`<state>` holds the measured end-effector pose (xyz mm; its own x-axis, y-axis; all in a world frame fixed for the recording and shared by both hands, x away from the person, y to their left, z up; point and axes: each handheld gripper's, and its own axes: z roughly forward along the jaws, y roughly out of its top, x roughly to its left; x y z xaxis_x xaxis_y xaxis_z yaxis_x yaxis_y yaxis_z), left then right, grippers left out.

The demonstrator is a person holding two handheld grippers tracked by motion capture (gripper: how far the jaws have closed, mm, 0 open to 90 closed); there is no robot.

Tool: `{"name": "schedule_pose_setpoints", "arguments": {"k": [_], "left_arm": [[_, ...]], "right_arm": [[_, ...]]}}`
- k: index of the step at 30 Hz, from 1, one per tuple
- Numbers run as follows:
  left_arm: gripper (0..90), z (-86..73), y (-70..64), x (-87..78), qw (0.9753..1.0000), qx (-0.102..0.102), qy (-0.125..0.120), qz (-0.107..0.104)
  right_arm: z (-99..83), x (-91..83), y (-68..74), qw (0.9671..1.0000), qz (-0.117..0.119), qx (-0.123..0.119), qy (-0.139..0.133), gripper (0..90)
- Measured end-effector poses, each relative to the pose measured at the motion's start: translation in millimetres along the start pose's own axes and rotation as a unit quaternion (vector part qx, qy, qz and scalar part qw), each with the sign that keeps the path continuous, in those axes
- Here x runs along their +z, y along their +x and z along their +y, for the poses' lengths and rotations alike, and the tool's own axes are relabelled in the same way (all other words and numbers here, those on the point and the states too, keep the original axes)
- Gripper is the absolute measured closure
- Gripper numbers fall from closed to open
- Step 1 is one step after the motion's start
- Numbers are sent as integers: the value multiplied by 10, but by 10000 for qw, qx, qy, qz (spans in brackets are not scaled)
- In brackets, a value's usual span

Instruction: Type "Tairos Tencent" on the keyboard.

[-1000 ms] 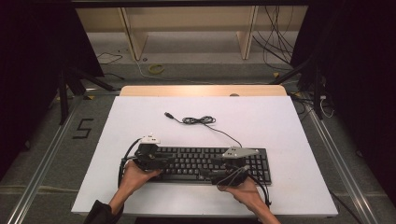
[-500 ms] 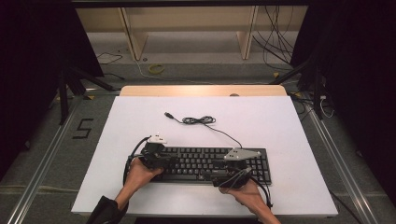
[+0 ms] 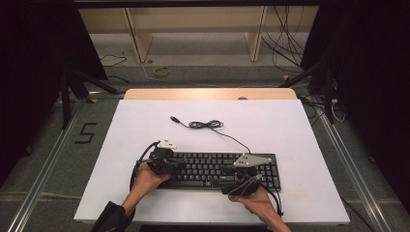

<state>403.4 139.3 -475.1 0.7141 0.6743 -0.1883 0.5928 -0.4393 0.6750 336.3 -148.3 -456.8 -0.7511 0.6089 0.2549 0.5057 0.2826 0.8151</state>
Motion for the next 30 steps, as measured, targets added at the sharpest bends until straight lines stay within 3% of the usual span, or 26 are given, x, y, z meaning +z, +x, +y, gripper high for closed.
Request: {"name": "schedule_pose_setpoints", "arguments": {"k": [10,21,30], "left_arm": [[889,1,-13,-21,10000,-24,-35,67],[723,6,11,-184,9987,-273,-387,-178],[505,-15,9,-272,9956,-418,-716,-432]], "right_arm": [[-3,-23,-4,10000,-34,-10,-20,380],[-17,-60,-33,9999,-78,24,-59,379],[-28,-85,-46,9999,-107,26,-101,374]]}}
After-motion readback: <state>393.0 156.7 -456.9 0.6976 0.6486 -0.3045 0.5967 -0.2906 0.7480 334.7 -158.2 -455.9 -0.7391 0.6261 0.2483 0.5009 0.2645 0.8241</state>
